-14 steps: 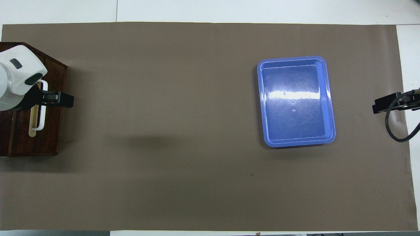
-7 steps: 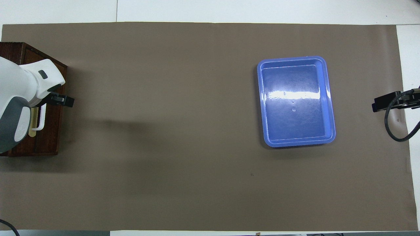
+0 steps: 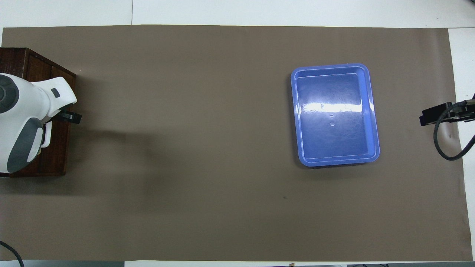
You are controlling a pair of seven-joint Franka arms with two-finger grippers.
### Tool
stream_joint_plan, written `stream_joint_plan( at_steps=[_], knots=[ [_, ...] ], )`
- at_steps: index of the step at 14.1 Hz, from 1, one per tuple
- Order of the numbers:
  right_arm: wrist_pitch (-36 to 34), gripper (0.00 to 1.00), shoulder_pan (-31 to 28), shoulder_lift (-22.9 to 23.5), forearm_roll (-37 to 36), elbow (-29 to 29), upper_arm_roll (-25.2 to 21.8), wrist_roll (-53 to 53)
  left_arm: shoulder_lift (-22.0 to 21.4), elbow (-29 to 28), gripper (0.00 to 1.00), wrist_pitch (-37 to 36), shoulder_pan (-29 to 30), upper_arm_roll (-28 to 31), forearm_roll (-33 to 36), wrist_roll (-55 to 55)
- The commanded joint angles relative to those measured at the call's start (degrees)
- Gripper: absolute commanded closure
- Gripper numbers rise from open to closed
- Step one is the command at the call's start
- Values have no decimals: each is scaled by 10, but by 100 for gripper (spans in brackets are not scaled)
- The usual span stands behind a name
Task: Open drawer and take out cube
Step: 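Pull the drawer open toward the robot with the left gripper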
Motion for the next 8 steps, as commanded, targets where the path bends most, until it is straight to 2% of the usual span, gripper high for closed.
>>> stream_joint_plan(
  at_steps=[1, 6, 8],
  knots=[
    [1, 0, -5, -10, 4, -11, 4, -4, -4, -26, 0, 28, -2, -2, 10, -31],
    [1, 0, -12, -10, 5, -11, 4, -6, -3, -42, 0, 50, -21, -2, 10, -71],
    [0, 0, -11, -11, 5, -15, 4, -5, 5, -35, 0, 48, -48, -3, 10, -111]
  ],
)
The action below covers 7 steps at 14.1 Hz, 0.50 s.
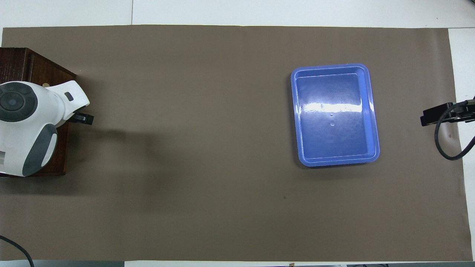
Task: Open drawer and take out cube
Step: 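Pull the drawer open toward the robot with the left gripper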
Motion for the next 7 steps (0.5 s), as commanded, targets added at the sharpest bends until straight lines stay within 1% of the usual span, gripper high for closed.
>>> stream_joint_plan(
  at_steps=[1, 2, 4, 7],
  knots=[
    [1, 0, -8, -11, 5, -14, 5, -6, 4, -5, 0, 8, -61, 3, 5, -71],
    [1, 0, -6, -11, 5, -14, 5, -6, 2, -4, 0, -1, -87, 3, 4, -91],
    [6, 0, -3, -11, 5, -13, 5, -6, 1, 2, 0, -23, -117, 2, 3, -118],
    [8, 0, -2, -11, 4, -14, 5, -7, 5, 20, 0, -47, -138, 3, -29, -120]
  ],
)
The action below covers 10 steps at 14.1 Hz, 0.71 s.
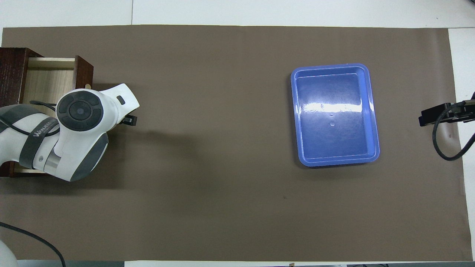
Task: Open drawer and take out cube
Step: 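Pull the drawer open toward the robot with the left gripper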
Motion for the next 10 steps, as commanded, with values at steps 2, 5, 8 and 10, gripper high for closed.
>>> stream_joint_plan(
  at_steps=[2, 5, 8, 10],
  knots=[
    [11, 0, -1, -11, 2, -15, 4, -7, 3, 17, 0, -25, -17, 6, -25, -2],
    [12, 0, 3, -11, 2, -15, 4, -8, 4, 18, 0, -27, -17, 6, -26, -2],
    [9, 0, 3, -11, 2, -15, 4, -6, 40, 138, 0, -137, -17, 6, -61, -5],
    [9, 0, 3, -11, 2, -15, 4, 0, 67, 252, 0, -236, -14, 8, -116, -39]
  ],
)
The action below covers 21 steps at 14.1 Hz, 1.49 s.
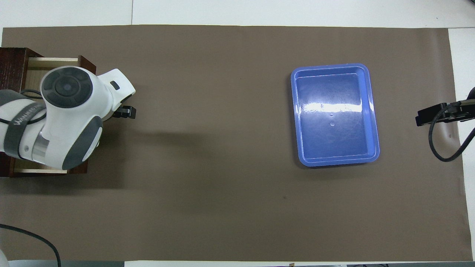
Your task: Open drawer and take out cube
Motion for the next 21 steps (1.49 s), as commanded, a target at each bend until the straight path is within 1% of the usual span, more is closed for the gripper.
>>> stream_joint_plan(
  at_steps=[1, 2, 3, 6, 9, 10, 11, 12, 13, 15, 18, 20, 21],
  knots=[
    [7, 0, -2, -11, 3, -15, 1, 1, 47, 142, 0, -110, -3, 7, -38, -71],
    [7, 0, -2, -11, 3, -15, 1, 1, 40, 144, 0, -115, 1, 11, -49, -104],
    [7, 0, -2, -11, 3, -15, 1, 0, 26, 142, 0, -123, 15, 14, -75, -125],
    [6, 0, -3, -11, 4, -15, 1, -1, -6, 132, 0, -159, 79, 14, -124, -165],
    [6, 0, -3, -12, 4, -16, 1, -1, -38, 80, 0, -157, 114, 17, -124, -235],
    [6, 0, -3, -12, 4, -17, 1, -1, -38, 79, 0, -157, 129, 17, -124, -262],
    [7, 0, -3, -13, 4, -19, 1, -1, -38, 78, 0, -156, 136, 17, -124, -314],
    [7, 0, -3, -15, 4, -21, 1, -1, -40, 67, 0, -149, 144, 17, -124, -380],
    [7, 0, -3, -16, 5, -24, 1, 0, -48, 51, 0, -127, 150, 16, -124, -449],
    [9, 0, -3, -18, 9, -29, 1, 18, -67, 1, 0, -70, 162, 16, -124, -539],
    [11, 0, -1, -27, 29, -47, 1, 80, -100, -76, 0, -5, 189, 16, -126, -604],
    [17, 0, 11, -32, 31, -59, 1, 109, -102, -95, 0, 7, 207, 15, -128, -666],
    [24, 0, 12, -37, 31, -71, 1, 129, -102, -101, 0, 7, 207, 15, -129, -704]
  ],
)
